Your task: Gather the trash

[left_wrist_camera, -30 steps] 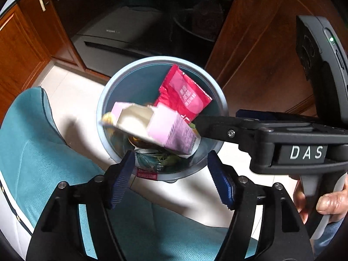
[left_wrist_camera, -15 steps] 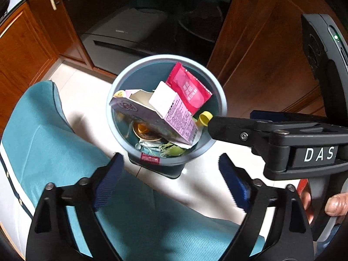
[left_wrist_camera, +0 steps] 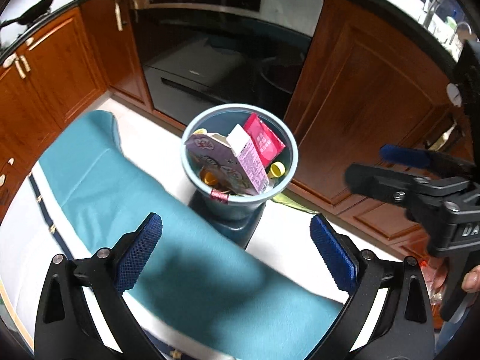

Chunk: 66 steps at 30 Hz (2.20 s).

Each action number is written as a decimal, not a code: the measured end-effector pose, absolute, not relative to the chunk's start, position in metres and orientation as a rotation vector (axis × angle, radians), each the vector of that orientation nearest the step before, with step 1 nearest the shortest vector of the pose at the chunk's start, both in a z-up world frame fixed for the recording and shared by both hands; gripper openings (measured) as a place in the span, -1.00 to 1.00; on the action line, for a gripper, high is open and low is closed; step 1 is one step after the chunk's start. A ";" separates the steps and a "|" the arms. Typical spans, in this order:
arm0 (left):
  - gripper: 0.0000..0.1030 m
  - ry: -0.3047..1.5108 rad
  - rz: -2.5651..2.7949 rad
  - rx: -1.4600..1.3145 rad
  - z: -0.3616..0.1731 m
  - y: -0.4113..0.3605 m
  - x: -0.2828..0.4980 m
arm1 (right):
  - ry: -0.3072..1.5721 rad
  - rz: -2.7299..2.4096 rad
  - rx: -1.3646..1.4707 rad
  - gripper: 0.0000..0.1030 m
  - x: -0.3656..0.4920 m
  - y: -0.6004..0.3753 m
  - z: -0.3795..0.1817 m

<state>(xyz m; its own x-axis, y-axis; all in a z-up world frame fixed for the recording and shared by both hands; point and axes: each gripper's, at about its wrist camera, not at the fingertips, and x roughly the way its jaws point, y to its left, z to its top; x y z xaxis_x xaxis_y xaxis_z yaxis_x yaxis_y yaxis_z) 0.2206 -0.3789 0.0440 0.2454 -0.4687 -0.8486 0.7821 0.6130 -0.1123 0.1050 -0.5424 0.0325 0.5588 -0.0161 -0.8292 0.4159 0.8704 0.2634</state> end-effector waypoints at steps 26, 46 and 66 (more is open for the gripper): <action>0.92 1.090 -0.789 0.311 -0.002 -0.313 0.209 | 1.087 -0.425 0.314 0.87 0.058 -0.490 -0.026; 0.92 1.055 -0.764 0.379 0.000 -0.332 0.213 | 1.090 -0.437 0.300 0.87 0.070 -0.500 -0.026; 0.92 1.044 -0.761 0.392 0.002 -0.332 0.209 | 1.095 -0.436 0.289 0.87 0.070 -0.496 -0.027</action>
<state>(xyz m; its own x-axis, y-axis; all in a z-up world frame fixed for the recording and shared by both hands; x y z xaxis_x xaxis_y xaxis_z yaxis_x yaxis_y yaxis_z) 0.2087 -0.3324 0.0021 0.2848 -0.3744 -0.8825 0.7255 0.6859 -0.0568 0.0702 -0.4955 -0.0267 0.3864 -0.1970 -0.9011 0.4764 0.8792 0.0120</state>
